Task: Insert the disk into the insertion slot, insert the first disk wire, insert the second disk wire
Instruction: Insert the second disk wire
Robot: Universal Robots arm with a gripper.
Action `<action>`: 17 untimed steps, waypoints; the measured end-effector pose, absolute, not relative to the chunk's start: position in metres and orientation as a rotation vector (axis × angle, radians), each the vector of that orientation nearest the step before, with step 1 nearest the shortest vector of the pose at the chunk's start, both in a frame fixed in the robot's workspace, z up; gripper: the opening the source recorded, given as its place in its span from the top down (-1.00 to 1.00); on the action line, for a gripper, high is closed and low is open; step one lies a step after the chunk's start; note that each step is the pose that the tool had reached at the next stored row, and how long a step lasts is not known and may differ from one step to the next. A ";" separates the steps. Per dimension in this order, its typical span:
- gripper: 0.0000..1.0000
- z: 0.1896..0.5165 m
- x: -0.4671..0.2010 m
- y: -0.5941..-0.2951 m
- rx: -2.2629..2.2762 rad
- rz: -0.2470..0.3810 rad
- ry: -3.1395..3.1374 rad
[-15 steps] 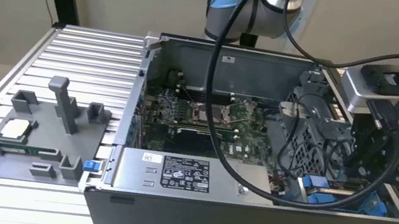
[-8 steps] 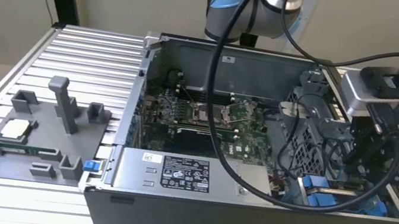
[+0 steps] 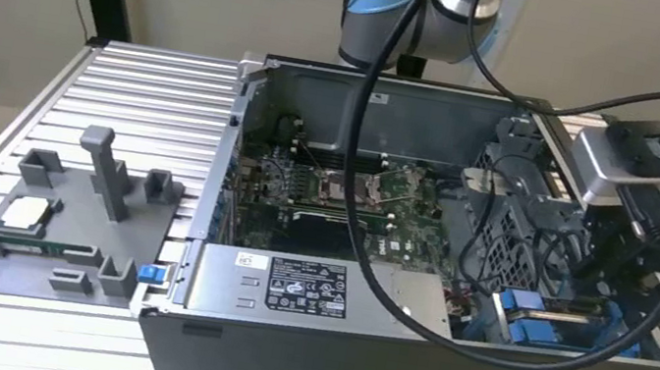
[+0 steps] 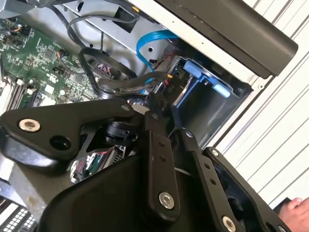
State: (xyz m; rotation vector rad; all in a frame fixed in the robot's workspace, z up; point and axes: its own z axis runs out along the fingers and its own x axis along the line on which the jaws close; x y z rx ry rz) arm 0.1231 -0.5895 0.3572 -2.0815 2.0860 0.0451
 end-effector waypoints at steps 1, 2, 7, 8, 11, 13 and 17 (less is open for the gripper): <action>1.00 0.357 0.123 -0.590 -2.081 0.045 2.086; 1.00 0.357 0.123 -0.590 -2.081 0.046 2.086; -1.00 0.357 0.125 -0.590 -2.086 0.050 2.078; -1.00 0.357 0.125 -0.590 -2.090 0.052 2.072; -1.00 0.357 0.126 -0.590 -2.104 0.061 2.051; -1.00 0.356 0.126 -0.590 -2.110 0.068 2.036; -1.00 0.355 0.126 -0.590 -2.111 0.091 2.006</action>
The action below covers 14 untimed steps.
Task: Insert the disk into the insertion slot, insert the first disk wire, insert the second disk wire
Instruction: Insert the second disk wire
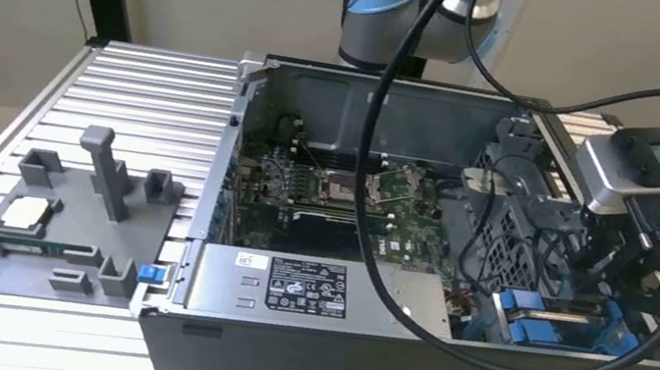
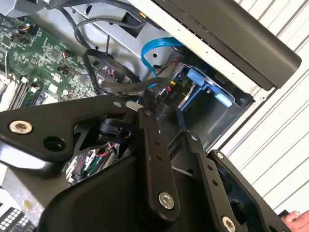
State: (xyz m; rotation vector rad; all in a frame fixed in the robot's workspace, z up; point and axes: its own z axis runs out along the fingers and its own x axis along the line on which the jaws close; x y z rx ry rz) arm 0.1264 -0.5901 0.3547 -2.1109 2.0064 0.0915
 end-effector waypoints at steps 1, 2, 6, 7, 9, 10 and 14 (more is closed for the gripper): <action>-1.00 0.354 0.126 -0.590 -2.110 0.099 1.999; -1.00 0.354 0.126 -0.590 -2.109 0.107 1.992; 1.00 0.353 0.126 -0.590 -2.093 0.146 1.964; 1.00 0.353 0.126 -0.590 -2.088 0.155 1.960; 1.00 0.353 0.126 -0.590 -2.078 0.170 1.951; 1.00 0.353 0.126 -0.590 -2.074 0.176 1.948; 1.00 0.357 0.126 -0.590 -2.068 0.186 1.943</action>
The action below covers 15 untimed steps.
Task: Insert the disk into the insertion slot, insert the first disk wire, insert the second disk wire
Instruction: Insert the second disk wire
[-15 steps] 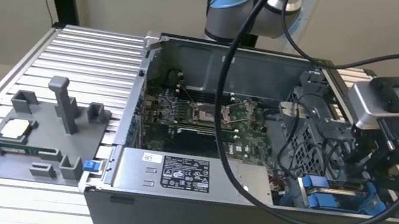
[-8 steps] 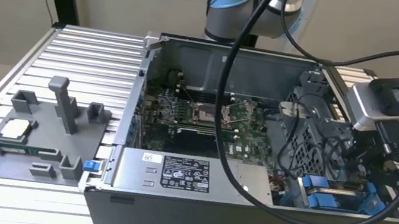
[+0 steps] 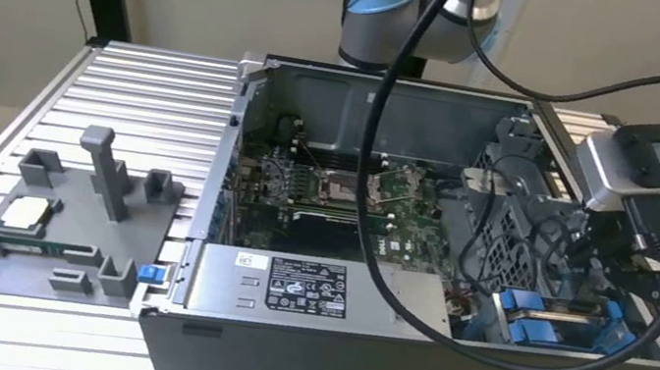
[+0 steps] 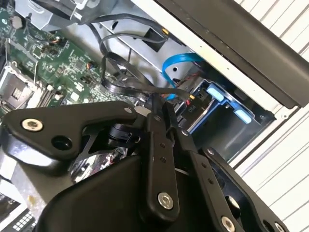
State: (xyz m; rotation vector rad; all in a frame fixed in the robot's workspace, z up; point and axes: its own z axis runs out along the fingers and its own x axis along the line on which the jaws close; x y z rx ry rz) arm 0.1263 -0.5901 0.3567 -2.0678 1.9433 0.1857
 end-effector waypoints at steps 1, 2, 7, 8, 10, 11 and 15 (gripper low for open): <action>1.00 0.359 0.126 -0.590 -2.068 0.186 1.943; 1.00 0.359 0.126 -0.591 -2.068 0.187 1.944; 1.00 0.360 0.124 -0.592 -2.101 0.167 1.976; 1.00 0.360 0.124 -0.592 -2.108 0.161 1.983; 1.00 0.360 0.123 -0.592 -2.123 0.143 1.996; 1.00 0.360 0.123 -0.592 -2.131 0.131 2.003; 1.00 0.359 0.122 -0.592 -2.154 0.089 2.028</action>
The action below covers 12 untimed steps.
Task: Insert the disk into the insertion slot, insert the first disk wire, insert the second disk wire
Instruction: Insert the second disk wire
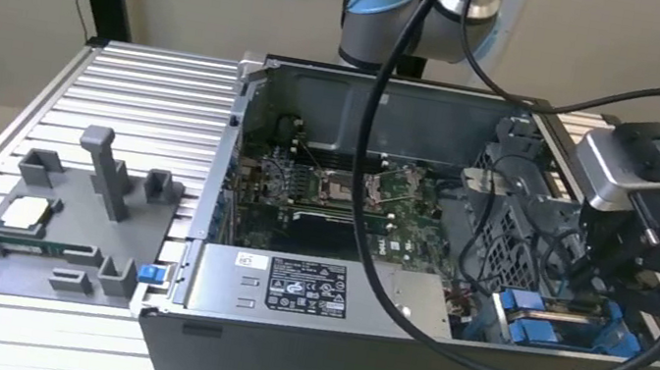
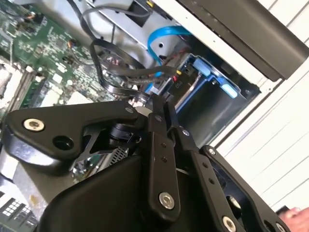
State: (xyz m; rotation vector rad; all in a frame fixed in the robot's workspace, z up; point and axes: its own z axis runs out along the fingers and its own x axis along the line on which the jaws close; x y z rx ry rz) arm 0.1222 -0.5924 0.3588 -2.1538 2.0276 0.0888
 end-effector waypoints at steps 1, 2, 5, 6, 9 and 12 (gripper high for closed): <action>1.00 0.358 0.122 -0.592 -2.156 0.083 2.032; 1.00 0.357 0.122 -0.592 -2.157 0.077 2.037; 1.00 0.354 0.122 -0.592 -2.153 0.066 2.051; 1.00 0.353 0.122 -0.592 -2.150 0.064 2.055; 1.00 0.353 0.122 -0.592 -2.147 0.064 2.059; 1.00 0.353 0.122 -0.592 -2.147 0.064 2.059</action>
